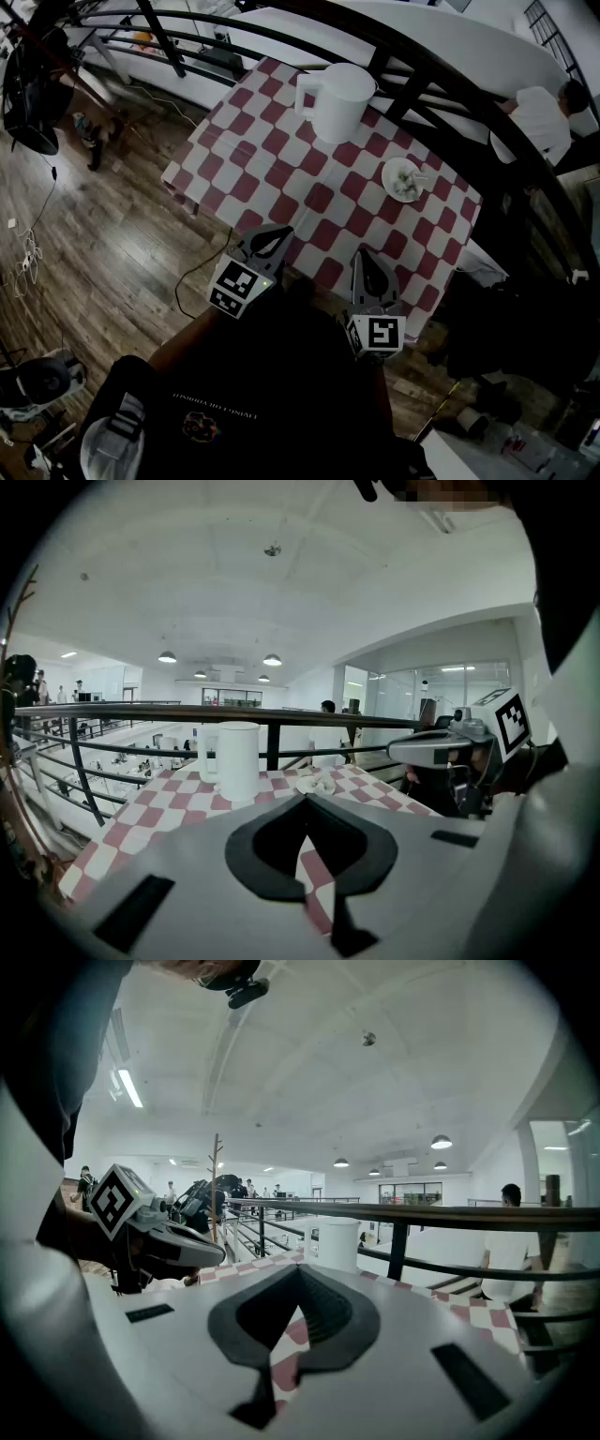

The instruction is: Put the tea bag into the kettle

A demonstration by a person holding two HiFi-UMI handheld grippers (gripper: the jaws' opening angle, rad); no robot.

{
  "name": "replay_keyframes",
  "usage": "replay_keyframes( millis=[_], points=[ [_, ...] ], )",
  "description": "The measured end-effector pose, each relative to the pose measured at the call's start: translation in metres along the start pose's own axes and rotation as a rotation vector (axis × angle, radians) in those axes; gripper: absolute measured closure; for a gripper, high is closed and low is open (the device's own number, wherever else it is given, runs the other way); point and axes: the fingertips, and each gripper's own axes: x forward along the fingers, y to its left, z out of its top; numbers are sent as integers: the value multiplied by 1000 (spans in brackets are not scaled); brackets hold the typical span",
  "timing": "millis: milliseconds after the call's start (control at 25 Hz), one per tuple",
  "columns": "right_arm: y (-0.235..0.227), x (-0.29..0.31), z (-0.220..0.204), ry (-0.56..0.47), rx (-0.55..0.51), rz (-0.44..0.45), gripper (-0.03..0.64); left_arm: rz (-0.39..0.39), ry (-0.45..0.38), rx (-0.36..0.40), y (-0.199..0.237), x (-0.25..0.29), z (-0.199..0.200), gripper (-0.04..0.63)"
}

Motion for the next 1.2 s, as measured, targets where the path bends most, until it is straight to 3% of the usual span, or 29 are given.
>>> replay_keyframes(
  millis=[320, 720, 1200],
  points=[
    [1, 3, 5, -5, -8, 2, 606, 2, 4, 2, 2, 0, 0, 597],
    [-6, 10, 0, -17, 66, 4, 607, 9, 7, 6, 8, 4, 0, 597],
    [-35, 49, 32, -70, 24, -21, 606, 70, -37, 36, 53, 17, 33, 597]
  ],
)
